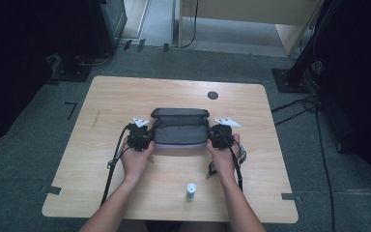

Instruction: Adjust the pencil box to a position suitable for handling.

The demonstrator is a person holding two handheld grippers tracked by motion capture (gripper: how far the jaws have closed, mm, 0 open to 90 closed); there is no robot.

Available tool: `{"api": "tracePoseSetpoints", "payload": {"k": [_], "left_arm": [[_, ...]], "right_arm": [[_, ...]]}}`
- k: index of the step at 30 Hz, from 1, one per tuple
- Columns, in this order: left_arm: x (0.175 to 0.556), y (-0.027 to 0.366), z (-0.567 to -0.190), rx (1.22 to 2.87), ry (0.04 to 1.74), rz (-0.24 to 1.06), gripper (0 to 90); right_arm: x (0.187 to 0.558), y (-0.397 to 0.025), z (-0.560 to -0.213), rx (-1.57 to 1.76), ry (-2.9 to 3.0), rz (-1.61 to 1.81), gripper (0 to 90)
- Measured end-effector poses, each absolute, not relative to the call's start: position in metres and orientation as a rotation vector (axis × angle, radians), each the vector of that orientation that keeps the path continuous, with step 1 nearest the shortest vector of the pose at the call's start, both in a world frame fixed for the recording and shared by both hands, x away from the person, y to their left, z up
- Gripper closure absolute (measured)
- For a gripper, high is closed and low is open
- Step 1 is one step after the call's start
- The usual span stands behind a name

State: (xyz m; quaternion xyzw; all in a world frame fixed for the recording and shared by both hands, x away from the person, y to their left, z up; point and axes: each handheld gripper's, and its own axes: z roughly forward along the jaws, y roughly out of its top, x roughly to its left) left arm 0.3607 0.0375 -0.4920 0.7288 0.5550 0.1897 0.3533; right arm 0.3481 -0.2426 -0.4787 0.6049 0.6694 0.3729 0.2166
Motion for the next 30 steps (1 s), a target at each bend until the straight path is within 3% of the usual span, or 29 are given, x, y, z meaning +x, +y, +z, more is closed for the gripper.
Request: {"api": "tracePoseSetpoints", "payload": {"k": [8,11,13,14,15,21,24,30], "left_arm": [[0.348,0.038,-0.498,1.902,1.407,0.487,88.3],[0.349,0.038,-0.499,1.886,1.389,0.443,77.2],[0.348,0.039,-0.496,1.860,1.378,0.432,64.6],[0.348,0.039,-0.496,1.860,1.378,0.432,56.4],[0.346,0.043,-0.491,1.848,1.375,0.433,50.8],[0.336,0.061,-0.476,1.843,1.365,0.416,9.9],[0.330,0.071,-0.474,1.856,1.347,0.401,0.0],[0.316,0.100,-0.478,1.841,1.395,0.414,0.0]], "right_arm": [[0.339,-0.242,-0.489,1.660,1.865,1.004,89.4],[0.340,-0.244,-0.493,1.668,1.862,1.004,88.9],[0.339,-0.246,-0.494,1.655,1.857,1.005,79.1],[0.339,-0.246,-0.494,1.655,1.857,1.005,79.1],[0.338,-0.248,-0.492,1.656,1.865,1.032,64.8],[0.328,-0.254,-0.479,1.625,1.875,1.097,40.4],[0.320,-0.255,-0.473,1.568,1.903,1.130,32.0],[0.304,-0.257,-0.467,1.526,1.942,1.138,13.7]]}}
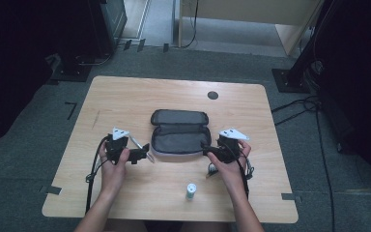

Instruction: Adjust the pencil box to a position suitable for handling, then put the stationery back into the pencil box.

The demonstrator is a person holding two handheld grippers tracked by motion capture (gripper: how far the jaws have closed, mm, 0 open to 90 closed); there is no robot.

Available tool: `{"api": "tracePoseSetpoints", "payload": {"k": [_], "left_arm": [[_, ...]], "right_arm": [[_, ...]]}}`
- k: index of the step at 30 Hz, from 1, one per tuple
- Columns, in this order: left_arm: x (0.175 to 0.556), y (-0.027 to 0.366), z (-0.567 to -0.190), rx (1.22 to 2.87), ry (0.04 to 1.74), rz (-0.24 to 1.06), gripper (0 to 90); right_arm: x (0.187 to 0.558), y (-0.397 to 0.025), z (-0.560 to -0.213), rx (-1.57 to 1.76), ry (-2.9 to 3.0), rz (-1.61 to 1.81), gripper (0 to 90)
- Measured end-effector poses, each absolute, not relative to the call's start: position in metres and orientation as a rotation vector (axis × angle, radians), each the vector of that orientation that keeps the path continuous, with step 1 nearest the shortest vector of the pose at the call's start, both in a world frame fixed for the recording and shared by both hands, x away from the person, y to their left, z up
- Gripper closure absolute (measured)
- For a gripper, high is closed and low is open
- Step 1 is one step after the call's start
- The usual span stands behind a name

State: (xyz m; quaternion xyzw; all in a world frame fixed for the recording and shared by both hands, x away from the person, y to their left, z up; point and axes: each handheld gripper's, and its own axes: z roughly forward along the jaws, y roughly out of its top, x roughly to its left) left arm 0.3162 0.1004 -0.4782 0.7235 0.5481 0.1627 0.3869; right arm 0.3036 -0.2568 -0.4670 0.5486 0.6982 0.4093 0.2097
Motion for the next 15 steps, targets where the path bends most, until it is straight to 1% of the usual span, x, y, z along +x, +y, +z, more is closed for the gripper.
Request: {"api": "tracePoseSetpoints", "payload": {"k": [5,10,13,15], "left_arm": [[0.307,0.125,-0.490,1.826,1.459,0.428,0.0],[0.296,0.138,-0.498,1.841,1.480,0.444,0.0],[0.288,0.145,-0.500,1.859,1.494,0.475,0.0],[0.285,0.150,-0.502,1.871,1.498,0.474,0.0]], "right_arm": [[0.289,-0.262,-0.467,1.525,1.932,1.098,13.7],[0.275,-0.268,-0.468,1.554,1.913,1.111,13.7],[0.264,-0.271,-0.463,1.541,1.905,1.139,13.8],[0.258,-0.271,-0.458,1.526,1.901,1.158,14.2]]}}
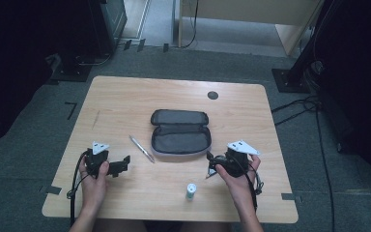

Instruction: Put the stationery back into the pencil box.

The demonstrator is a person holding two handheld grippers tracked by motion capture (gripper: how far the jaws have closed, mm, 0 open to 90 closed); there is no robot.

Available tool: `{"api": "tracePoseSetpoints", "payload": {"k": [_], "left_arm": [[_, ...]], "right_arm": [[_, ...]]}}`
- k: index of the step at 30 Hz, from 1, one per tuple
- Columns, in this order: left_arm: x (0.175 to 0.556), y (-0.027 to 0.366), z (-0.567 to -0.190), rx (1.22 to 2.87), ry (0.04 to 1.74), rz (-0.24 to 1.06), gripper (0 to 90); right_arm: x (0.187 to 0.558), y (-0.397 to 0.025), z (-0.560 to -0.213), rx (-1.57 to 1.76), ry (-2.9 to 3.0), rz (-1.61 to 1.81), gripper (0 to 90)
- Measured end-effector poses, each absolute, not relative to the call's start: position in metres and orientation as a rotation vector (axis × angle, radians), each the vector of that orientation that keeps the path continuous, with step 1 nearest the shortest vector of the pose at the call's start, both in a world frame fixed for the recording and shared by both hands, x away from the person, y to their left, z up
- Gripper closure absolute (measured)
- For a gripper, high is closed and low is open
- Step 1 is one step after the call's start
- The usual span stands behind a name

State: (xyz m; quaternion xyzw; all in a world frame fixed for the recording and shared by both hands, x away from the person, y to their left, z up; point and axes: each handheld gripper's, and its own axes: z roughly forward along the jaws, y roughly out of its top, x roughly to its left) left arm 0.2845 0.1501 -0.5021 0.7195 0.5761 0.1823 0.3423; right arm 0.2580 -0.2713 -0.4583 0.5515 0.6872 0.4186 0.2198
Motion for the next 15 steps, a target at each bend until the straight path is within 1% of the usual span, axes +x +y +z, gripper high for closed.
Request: {"api": "tracePoseSetpoints", "payload": {"k": [6,9,12,15], "left_arm": [[0.273,0.166,-0.513,1.917,1.523,0.494,0.0],[0.270,0.170,-0.515,1.910,1.519,0.501,0.0],[0.268,0.172,-0.518,1.930,1.512,0.556,0.0],[0.266,0.169,-0.519,1.986,1.492,0.601,0.0]], "right_arm": [[0.242,-0.266,-0.448,1.430,1.973,1.198,16.5],[0.235,-0.263,-0.446,1.402,2.004,1.248,18.6],[0.230,-0.262,-0.443,1.372,2.021,1.312,22.5],[0.223,-0.259,-0.439,1.333,2.037,1.336,29.7]]}}
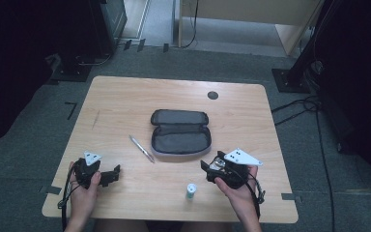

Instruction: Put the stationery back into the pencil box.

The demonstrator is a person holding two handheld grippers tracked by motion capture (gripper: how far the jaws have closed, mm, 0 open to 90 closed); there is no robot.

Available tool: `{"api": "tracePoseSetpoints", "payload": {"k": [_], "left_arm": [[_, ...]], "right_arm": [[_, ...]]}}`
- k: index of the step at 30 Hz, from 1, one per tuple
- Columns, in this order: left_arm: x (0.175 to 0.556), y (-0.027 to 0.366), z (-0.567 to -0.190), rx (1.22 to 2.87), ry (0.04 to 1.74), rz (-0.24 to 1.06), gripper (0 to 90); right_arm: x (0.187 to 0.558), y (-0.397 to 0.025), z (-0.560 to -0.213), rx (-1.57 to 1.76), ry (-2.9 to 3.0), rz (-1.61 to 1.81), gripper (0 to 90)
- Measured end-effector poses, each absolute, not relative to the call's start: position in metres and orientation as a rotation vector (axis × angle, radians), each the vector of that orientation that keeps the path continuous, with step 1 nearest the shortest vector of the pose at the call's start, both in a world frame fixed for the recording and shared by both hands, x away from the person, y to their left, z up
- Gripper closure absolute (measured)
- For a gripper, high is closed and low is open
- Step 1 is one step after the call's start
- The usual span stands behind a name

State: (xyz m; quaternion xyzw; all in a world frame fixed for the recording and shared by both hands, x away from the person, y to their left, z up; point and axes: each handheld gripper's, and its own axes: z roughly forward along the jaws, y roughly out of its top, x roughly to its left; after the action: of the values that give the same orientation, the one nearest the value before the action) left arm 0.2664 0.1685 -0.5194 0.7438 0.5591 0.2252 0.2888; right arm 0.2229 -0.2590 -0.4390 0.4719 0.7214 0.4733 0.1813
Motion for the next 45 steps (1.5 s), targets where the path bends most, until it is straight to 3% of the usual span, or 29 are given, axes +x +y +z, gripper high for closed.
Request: {"api": "tracePoseSetpoints", "payload": {"k": [9,16,22,30,45], "left_arm": [[0.267,0.172,-0.520,1.993,1.472,0.594,0.0],[0.267,0.172,-0.520,1.993,1.472,0.594,0.0],[0.267,0.172,-0.520,1.993,1.476,0.594,0.0],[0.267,0.172,-0.520,1.993,1.475,0.594,0.0],[0.267,0.172,-0.520,1.992,1.476,0.593,0.0]], "right_arm": [[0.200,-0.250,-0.431,1.181,2.101,1.453,48.9],[0.188,-0.250,-0.436,1.128,2.163,1.531,56.3],[0.181,-0.245,-0.444,1.092,2.213,1.573,56.6],[0.175,-0.238,-0.452,1.079,2.248,1.568,49.3],[0.168,-0.224,-0.474,1.045,2.309,1.409,55.3]]}}
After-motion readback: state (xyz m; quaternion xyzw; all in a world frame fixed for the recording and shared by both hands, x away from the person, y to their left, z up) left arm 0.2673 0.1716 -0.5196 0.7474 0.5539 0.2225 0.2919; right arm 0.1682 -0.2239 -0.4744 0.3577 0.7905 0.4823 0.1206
